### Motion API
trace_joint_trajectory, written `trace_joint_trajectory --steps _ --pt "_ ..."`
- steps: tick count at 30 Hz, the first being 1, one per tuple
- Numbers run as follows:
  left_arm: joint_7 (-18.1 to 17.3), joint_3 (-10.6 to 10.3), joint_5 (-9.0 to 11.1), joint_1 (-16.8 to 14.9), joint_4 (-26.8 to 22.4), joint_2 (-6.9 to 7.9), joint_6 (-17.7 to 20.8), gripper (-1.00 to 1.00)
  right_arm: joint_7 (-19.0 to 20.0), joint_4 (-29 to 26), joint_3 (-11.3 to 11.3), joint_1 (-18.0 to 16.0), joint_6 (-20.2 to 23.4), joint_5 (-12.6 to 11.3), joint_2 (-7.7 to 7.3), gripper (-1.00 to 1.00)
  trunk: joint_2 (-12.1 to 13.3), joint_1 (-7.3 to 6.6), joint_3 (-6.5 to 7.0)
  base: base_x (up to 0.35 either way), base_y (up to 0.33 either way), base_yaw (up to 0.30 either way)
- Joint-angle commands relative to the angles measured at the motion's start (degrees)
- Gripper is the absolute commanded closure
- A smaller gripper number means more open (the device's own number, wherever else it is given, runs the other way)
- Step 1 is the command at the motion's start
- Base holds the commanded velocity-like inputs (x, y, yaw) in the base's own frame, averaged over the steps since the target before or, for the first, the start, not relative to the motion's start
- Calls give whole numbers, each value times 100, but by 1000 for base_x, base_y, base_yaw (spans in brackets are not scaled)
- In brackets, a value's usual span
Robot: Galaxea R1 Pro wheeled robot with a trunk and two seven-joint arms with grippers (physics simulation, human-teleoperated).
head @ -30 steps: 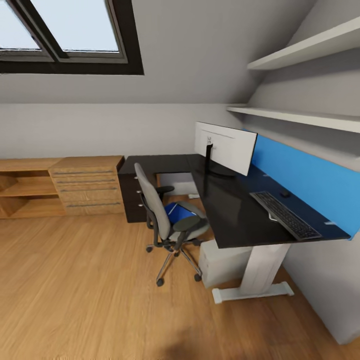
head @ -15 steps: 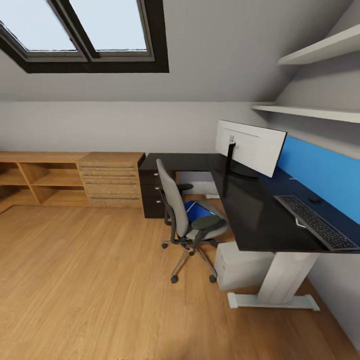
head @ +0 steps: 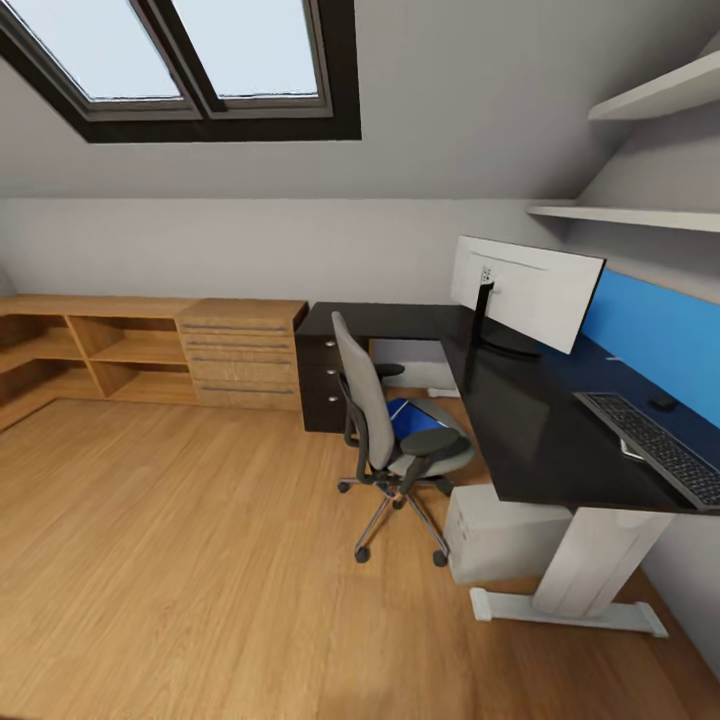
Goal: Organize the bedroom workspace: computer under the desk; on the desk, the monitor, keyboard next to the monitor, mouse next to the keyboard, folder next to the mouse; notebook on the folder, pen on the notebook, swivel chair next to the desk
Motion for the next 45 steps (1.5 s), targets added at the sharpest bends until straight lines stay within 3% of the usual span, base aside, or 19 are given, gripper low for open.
trace_joint_trajectory --steps 1,28,45 --pt "23 -4 1 -3 2 -1 -16 -100 0 3 5 -3 -15 -20 1 -100 -44 22 -24 0 0 6" --pt "143 4 -17 -2 -42 -1 18 -100 0 5 5 -3 -15 -20 0 -100 -1127 615 -509 0 0 0" --pt "127 -14 -17 -3 -42 -1 41 -100 0 6 5 -3 -16 -20 0 -100 -1127 615 -509 0 263 0"
